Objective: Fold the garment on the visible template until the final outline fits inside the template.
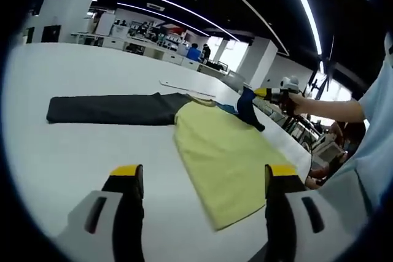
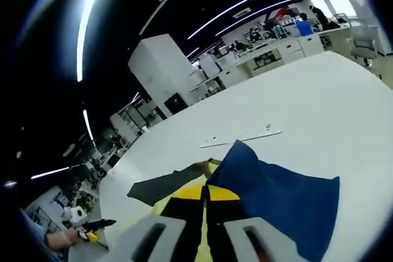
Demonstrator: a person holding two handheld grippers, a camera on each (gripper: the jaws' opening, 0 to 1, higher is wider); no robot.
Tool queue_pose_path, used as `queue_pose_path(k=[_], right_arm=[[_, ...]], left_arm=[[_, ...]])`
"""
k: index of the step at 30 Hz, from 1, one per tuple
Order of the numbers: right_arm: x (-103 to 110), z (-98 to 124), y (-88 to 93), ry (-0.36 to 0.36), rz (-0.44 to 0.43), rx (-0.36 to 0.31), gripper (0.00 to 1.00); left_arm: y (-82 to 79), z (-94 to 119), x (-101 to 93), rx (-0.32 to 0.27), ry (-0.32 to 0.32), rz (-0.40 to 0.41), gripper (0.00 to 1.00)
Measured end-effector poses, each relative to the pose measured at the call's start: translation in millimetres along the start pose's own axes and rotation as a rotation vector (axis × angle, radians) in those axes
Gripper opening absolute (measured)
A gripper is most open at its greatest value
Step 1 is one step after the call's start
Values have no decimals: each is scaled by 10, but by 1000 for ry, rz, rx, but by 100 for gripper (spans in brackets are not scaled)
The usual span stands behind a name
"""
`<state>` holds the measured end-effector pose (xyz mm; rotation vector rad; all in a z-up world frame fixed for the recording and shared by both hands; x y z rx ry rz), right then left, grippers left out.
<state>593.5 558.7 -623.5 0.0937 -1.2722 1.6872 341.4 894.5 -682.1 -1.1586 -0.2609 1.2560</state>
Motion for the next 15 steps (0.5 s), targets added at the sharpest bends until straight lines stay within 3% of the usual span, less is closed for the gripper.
queue_pose_path(k=[15], right_arm=[[673, -784, 20, -129, 37, 48, 0]], left_arm=[[16, -3, 6, 0, 2, 11, 77]])
Point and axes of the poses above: the point that each gripper's makers call its tool centre point, and the gripper's own axes: z roughly backward along the fingers, x roughly to its left, y roughly out of its underside, the point moved 4 cm from there along z, roughly backward along the fingers, and after that the axes turned 8 degrees about x, right-handed, at the moved point
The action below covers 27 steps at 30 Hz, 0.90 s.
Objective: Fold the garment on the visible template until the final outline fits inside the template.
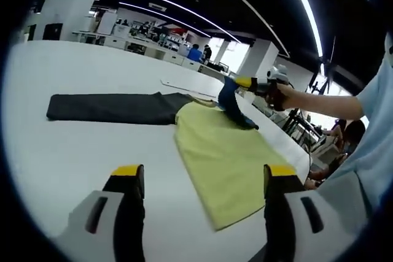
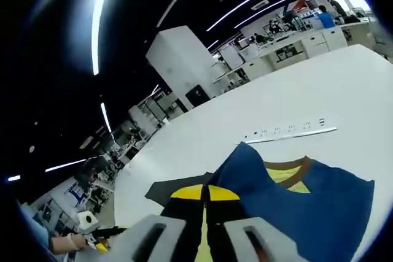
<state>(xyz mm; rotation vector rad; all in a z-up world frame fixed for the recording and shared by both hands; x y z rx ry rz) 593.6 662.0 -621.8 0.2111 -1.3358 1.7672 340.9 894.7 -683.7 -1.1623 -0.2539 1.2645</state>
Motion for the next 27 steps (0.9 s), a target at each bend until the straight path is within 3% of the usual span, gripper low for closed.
queue_pose_path(k=[9, 13, 19, 27], right_arm=[[319, -478, 101, -3, 71, 43, 0], [281, -656, 249, 25, 99, 100, 0], [197, -889, 467, 42, 67, 151, 0], [142, -1032, 622, 46, 69, 205, 0]], left_arm=[[11, -14, 9, 5, 2, 1, 76], [17, -31, 8, 8, 3, 2, 76], [15, -43, 9, 7, -2, 1, 76], [10, -43, 23, 0, -8, 10, 76]])
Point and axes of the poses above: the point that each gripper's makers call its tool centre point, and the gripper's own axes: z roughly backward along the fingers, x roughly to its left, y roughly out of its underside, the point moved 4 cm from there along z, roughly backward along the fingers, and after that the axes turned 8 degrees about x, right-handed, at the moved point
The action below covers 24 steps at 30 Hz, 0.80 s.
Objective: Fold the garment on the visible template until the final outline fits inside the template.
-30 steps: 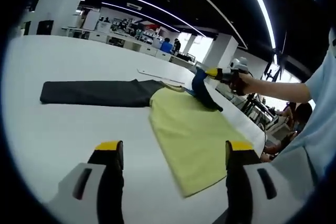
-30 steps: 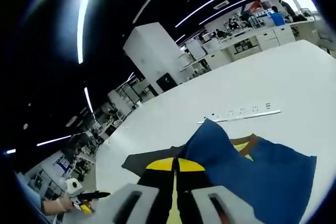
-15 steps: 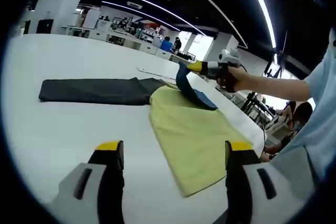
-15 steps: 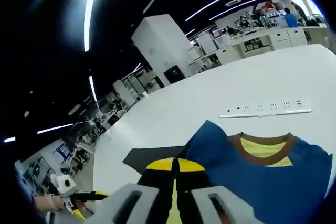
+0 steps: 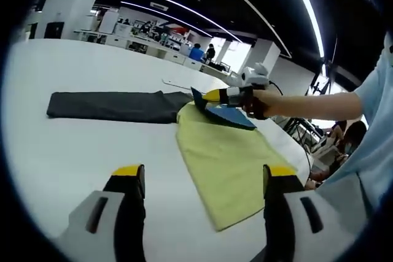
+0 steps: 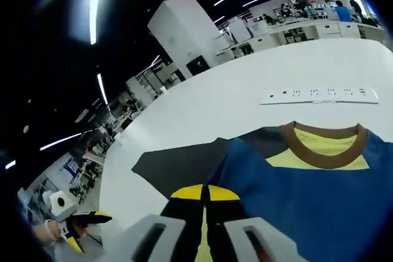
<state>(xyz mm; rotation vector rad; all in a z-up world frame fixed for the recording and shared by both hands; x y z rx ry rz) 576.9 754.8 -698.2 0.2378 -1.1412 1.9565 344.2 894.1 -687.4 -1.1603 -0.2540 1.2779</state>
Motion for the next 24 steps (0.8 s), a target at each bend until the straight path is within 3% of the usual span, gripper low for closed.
queue_pose_path(k=[13, 20, 24], right_arm=[[44, -227, 198, -2, 24, 72, 0], [27, -188, 154, -28, 76, 54, 0], [70, -151, 128, -36, 99, 26, 13]], left_arm=[[-16, 8, 26, -17, -3, 8, 76], [-19, 19, 33, -19, 1, 9, 76], [-17, 22, 35, -18, 1, 11, 76]])
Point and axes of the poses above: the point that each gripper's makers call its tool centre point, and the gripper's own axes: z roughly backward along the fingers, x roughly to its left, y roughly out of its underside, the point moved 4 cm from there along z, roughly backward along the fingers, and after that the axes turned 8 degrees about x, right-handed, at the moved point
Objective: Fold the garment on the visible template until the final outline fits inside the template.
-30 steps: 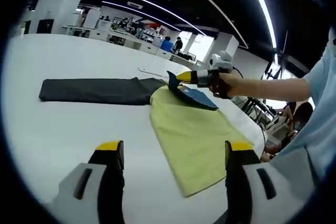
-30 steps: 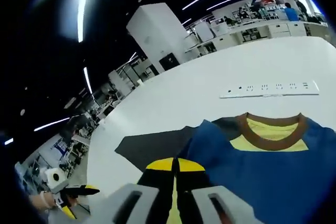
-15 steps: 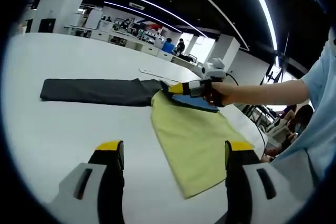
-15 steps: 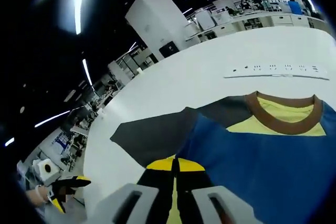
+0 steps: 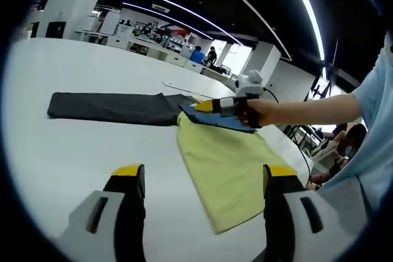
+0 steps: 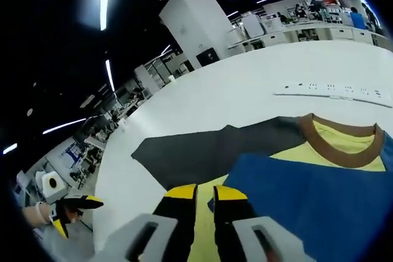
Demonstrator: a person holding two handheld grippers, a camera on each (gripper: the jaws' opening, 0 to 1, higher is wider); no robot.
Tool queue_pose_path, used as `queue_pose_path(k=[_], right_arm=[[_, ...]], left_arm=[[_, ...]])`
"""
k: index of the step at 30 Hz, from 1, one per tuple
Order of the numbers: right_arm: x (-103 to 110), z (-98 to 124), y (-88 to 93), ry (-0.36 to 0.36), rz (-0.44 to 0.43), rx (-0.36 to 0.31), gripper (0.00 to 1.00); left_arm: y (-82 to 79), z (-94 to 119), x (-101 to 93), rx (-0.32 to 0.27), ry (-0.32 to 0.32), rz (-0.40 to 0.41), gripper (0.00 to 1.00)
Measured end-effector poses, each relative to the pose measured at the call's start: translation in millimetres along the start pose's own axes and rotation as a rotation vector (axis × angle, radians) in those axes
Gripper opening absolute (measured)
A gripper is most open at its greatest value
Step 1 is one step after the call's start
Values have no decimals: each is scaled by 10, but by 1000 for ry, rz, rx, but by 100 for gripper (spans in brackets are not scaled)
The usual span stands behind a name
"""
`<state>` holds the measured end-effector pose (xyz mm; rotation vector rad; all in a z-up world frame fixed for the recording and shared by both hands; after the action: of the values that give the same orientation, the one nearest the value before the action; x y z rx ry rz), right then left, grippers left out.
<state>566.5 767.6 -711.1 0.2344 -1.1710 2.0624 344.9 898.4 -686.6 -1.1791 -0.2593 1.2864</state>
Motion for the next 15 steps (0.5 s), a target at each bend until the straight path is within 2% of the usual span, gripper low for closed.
queue_pose_path(k=[4, 9, 15], right_arm=[[6, 39, 23, 18, 31, -3, 27], [-18, 110, -29, 39, 49, -59, 57], [-60, 166, -35, 78, 86, -61, 75]], left_arm=[[3, -5, -7, 2, 3, -1, 76], [5, -6, -7, 3, 3, -1, 76], [22, -20, -4, 11, 7, -1, 76]])
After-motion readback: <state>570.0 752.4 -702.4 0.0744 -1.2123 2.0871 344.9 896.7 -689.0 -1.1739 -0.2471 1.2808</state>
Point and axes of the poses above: the point that each gripper's makers call its tool centre point, and the gripper's own axes: z roughly backward along the fingers, x roughly to its left, y roughly out of its underside, the point moved 4 cm from there along z, roughly backward along the fingers, and after that the axes turned 8 degrees about x, right-handed, at the moved point
